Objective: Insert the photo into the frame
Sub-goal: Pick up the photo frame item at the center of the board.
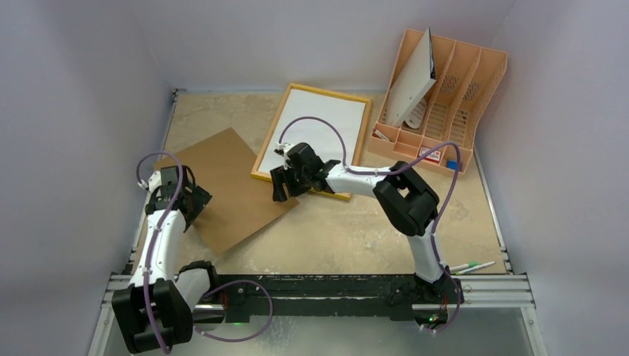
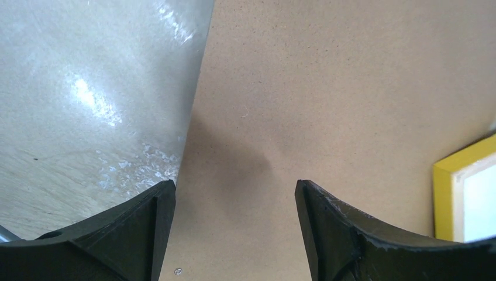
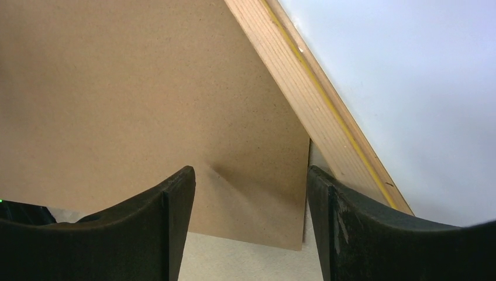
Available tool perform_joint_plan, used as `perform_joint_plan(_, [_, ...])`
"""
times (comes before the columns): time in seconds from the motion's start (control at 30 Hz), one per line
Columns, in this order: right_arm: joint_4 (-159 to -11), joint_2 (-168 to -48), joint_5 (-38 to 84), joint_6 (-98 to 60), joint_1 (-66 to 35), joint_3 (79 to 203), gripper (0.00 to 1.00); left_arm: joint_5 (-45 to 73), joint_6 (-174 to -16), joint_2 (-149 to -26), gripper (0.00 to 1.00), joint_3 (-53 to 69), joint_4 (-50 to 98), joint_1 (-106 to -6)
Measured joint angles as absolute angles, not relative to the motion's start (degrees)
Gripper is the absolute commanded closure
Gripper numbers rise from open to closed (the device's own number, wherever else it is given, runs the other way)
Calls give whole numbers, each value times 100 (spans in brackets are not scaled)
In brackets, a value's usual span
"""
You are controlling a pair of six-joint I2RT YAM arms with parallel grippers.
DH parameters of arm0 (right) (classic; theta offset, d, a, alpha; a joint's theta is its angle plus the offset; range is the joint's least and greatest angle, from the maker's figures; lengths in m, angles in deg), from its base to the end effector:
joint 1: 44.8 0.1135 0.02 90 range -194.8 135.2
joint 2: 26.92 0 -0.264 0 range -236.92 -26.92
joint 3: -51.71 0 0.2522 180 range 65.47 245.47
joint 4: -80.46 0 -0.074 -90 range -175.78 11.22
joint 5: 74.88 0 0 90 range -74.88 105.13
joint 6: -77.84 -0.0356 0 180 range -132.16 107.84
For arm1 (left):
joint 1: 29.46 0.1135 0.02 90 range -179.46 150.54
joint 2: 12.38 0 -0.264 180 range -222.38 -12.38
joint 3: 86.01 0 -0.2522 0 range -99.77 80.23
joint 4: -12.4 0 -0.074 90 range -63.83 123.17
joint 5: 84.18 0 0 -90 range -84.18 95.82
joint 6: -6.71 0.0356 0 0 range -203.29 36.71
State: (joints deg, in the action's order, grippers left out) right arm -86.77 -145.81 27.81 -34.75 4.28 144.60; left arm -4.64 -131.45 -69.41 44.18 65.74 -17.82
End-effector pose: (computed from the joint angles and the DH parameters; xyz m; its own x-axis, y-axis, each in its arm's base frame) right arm 0.2947 0.3520 0.1660 -0.7050 -0.2411 -0.6670 -0.6266 0.6522 0.4265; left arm 0.1751 0.0427 0.2084 -0.3560 -0.8214 -0.4457 -0.8261 0.4996 -0.2607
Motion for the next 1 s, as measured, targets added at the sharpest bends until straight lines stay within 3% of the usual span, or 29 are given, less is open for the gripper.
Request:
perform_joint_plan(0.57, [-8780, -14601, 4049, -3011, 183, 14344, 31, -139, -12914, -6351, 26, 3633, 6613, -1741])
perform_joint_plan(1.0, [-8817, -14695, 4755, -3059, 190, 14342, 32, 675, -13161, -6078, 27, 3115, 5822, -1714])
